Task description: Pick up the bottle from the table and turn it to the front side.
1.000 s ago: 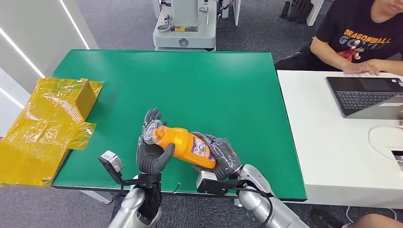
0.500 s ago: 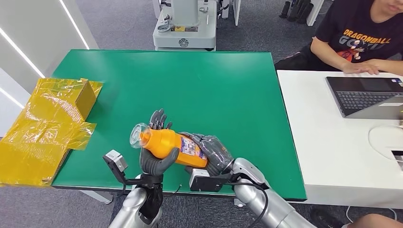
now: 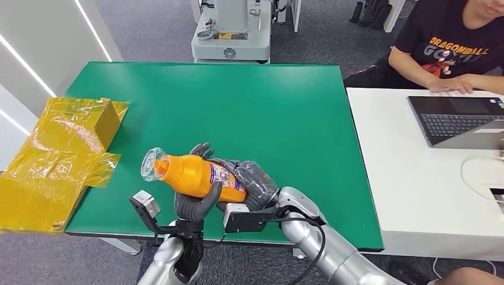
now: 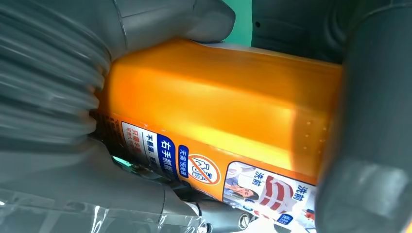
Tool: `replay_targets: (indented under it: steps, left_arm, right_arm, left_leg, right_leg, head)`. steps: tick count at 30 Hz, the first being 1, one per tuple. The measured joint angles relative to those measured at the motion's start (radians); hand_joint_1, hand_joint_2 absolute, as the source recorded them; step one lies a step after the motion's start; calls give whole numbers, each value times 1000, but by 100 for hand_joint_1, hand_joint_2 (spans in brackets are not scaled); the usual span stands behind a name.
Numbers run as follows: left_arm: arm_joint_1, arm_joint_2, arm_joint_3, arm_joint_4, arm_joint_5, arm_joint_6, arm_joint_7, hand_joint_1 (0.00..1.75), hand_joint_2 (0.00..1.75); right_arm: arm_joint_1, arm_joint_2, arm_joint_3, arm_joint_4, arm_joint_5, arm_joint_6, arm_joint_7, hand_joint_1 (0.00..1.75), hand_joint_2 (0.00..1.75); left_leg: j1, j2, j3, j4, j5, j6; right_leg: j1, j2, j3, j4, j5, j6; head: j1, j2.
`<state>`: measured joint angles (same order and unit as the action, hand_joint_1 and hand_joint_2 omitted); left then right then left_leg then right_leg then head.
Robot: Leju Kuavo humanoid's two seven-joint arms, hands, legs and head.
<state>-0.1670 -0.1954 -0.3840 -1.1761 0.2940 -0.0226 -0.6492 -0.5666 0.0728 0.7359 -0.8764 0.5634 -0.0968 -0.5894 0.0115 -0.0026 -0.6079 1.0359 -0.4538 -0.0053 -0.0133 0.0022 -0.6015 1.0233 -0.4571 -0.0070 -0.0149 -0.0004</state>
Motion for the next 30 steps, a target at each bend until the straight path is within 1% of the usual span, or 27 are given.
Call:
replay_targets:
  steps: [9, 21, 22, 25, 26, 30]
  left_arm:
    - [10, 0, 17, -2, -1, 4, -1, 175, 175]
    - [12, -4, 26, -2, -6, 4, -1, 175, 175]
    - [13, -4, 27, -2, -7, 4, -1, 175, 175]
    - [14, -6, 28, -3, -8, 4, -2, 175, 175]
    - [14, -6, 28, -3, -10, 4, -2, 175, 175]
    - [14, -8, 32, -2, -21, 4, 1, 175, 175]
  right_arm:
    - [-3, 17, 3, 43, 8, 11, -13, 175, 175]
    - [-15, 20, 14, 72, 13, 24, -14, 175, 175]
    - [-16, 20, 15, 73, 14, 24, -13, 164, 175]
    - [-17, 20, 16, 76, 19, 20, -5, 34, 175]
    - [-17, 20, 16, 77, 21, 18, -1, 0, 175]
    - [-13, 20, 16, 79, 29, -1, 26, 0, 175]
  left_leg:
    - [0, 0, 0, 0, 0, 0]
    - [0, 0, 0, 0, 0, 0]
    - [0, 0, 0, 0, 0, 0]
    - [0, 0, 0, 0, 0, 0]
    - [0, 0, 0, 0, 0, 0]
    - [0, 0, 0, 0, 0, 0]
  right_leg:
    - [0, 0, 0, 0, 0, 0]
    - [0, 0, 0, 0, 0, 0]
    - [0, 0, 0, 0, 0, 0]
    - [0, 0, -1, 0, 0, 0]
    - [0, 0, -1, 0, 0, 0]
    - [0, 0, -1, 0, 0, 0]
  head:
    - [0, 0]
    - [0, 0]
    - [0, 0]
    - [0, 0]
    - [0, 0]
    - [0, 0]
